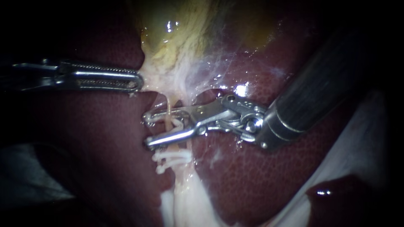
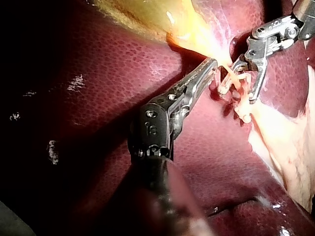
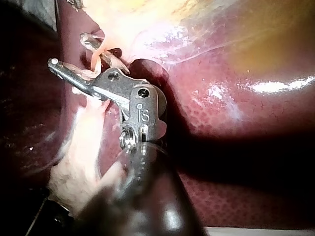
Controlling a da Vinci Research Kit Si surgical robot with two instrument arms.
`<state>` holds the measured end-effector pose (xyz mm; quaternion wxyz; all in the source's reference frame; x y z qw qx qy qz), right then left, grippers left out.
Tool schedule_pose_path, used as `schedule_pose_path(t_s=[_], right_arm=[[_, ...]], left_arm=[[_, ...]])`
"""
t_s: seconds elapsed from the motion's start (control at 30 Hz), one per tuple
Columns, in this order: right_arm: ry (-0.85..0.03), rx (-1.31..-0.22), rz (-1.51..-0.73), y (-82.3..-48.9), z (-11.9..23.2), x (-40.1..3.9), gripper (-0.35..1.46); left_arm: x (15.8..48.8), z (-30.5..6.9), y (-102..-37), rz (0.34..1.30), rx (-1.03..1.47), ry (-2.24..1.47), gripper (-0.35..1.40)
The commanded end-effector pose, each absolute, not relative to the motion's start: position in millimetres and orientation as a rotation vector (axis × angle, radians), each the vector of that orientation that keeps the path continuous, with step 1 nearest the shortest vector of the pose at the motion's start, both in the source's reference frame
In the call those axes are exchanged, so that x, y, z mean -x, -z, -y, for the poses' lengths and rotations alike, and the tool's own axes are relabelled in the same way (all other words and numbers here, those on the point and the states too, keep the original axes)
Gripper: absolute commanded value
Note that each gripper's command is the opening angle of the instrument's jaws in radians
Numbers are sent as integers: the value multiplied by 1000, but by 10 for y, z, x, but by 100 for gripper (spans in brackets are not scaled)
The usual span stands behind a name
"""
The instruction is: Clipping third clip left tube
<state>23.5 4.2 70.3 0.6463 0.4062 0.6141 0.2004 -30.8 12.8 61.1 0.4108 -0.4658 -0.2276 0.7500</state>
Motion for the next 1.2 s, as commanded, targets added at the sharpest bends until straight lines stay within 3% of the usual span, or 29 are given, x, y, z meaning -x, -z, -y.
schedule_pose_path(t_s=[0.03,0.47,0.87,1.2], right_arm=[[-454,-929,-1397,-697,-42,-235,50],[-484,-937,-1411,-646,-53,-221,48],[-500,-949,-1405,-649,-54,-208,46],[-490,-903,-1298,-673,-53,-191,46]], left_arm=[[308,-128,-612,573,1172,-1888,-35],[307,-128,-612,573,1173,-1888,-35],[307,-128,-612,573,1173,-1888,-35],[306,-128,-612,574,1173,-1889,-35]])
